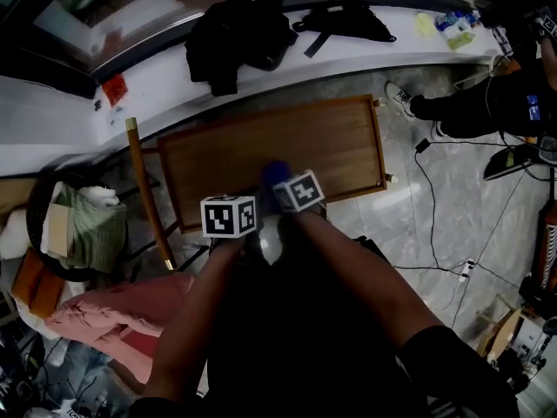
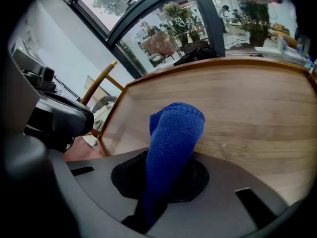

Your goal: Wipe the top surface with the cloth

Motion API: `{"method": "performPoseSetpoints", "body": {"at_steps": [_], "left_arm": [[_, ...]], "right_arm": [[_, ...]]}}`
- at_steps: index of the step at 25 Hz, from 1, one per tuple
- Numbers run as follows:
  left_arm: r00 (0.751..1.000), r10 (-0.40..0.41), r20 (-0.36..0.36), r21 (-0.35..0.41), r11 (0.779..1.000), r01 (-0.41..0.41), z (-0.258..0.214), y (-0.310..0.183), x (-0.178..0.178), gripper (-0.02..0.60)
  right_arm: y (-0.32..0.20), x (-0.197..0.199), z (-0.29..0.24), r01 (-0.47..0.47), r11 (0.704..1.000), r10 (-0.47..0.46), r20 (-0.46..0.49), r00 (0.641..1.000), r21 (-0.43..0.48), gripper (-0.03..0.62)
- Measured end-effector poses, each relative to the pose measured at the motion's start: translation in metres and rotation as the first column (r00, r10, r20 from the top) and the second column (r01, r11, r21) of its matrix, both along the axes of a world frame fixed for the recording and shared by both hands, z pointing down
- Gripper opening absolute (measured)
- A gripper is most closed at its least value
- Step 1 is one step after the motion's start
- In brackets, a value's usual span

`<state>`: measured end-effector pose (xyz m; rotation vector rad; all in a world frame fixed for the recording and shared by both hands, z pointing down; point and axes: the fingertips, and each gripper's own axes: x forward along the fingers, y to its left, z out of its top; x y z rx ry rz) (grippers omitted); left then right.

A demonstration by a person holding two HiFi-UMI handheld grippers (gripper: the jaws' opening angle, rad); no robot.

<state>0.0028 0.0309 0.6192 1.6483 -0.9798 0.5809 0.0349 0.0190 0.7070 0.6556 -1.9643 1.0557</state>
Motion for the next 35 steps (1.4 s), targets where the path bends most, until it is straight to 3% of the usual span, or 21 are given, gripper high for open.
{"method": "performPoseSetpoints", "body": {"at_steps": [11,19,27,35], "left_arm": [[0.998,0.053,-0.039,0.002,0.999,-0.053,0.008,-0.028,0.098,0.009],[0.993,0.095,-0.072,0.017,0.995,-0.094,0.008,-0.039,0.143,0.009],[0.987,0.124,-0.104,0.036,0.992,-0.12,0.003,-0.048,0.157,0.009],[0.983,0.131,-0.125,0.056,0.991,-0.125,-0.008,-0.04,0.133,0.009]], "right_arm": [[-0.036,0.119,-0.007,-0.061,0.997,0.064,-0.068,0.996,0.052,0.048],[-0.054,0.189,-0.01,-0.082,0.991,0.1,-0.174,0.98,0.105,0.048],[-0.062,0.24,-0.012,-0.154,0.98,0.185,-0.289,0.939,0.129,0.048],[-0.068,0.278,-0.016,-0.197,0.963,0.258,-0.43,0.865,0.181,0.048]]}}
